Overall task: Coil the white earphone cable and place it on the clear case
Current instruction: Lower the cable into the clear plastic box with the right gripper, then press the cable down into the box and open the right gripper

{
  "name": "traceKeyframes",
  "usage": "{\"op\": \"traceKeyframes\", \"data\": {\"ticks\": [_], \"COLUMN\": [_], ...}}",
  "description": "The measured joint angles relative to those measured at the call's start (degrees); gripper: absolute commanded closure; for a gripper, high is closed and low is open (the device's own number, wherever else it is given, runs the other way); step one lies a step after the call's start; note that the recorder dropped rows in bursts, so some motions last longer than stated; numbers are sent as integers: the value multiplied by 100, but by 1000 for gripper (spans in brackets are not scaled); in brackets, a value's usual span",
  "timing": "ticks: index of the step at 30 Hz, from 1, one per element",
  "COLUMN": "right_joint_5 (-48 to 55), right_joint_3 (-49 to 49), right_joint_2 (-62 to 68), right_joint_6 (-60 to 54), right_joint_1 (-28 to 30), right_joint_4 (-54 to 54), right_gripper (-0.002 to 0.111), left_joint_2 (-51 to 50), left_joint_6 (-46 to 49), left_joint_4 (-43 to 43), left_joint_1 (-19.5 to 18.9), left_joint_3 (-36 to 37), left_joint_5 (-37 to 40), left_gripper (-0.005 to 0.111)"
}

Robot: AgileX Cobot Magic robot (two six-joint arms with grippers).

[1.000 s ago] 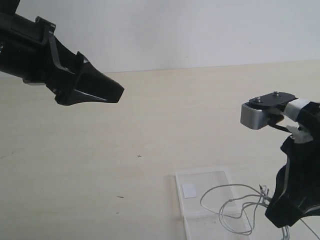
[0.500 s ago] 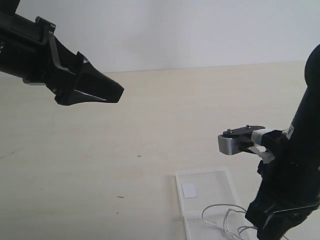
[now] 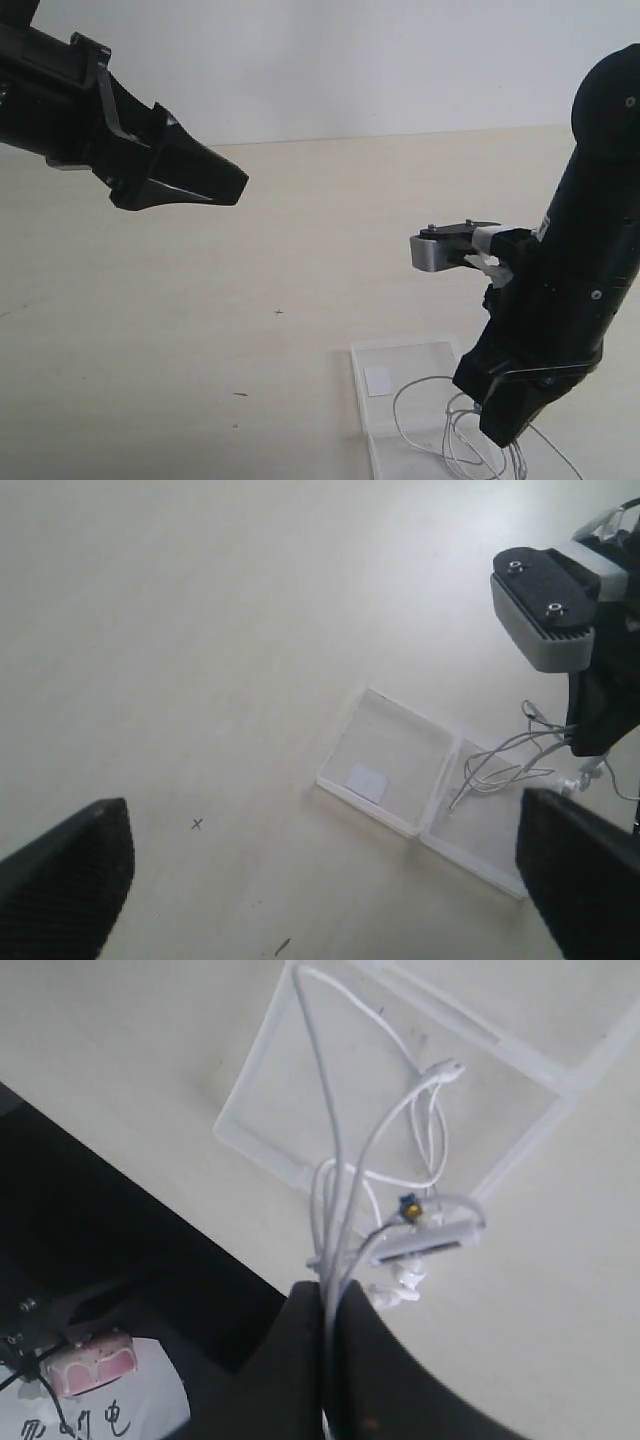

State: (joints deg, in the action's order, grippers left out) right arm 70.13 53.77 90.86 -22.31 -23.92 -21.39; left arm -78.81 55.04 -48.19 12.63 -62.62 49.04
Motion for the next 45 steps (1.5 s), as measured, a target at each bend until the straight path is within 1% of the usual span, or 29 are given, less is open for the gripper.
{"op": "traceKeyframes", "data": {"ticks": [12,21,32,39,45], "right_joint_5": [0,0,0,0,-12], "right_joint_3": [536,577,608,1056,1179], "right_joint_2": [52,530,804,804,804], "right_joint_6": [-10,-82,-146,-146,-188], "right_joint_1": [0,0,0,0,0], "right_joint_4": [-72,-127,-207,-275,-311], "right_gripper": [108,108,108,108,108], "left_joint_2": [0,0,0,0,0], "left_joint_6": [0,0,0,0,0], "left_joint_4": [0,-11,-11,-11,-21], "left_joint_1": [0,0,0,0,0], "left_joint_3": [0,0,0,0,0], "left_joint_5": [0,3,3,3,3], "left_gripper": [7,7,7,7,7]}}
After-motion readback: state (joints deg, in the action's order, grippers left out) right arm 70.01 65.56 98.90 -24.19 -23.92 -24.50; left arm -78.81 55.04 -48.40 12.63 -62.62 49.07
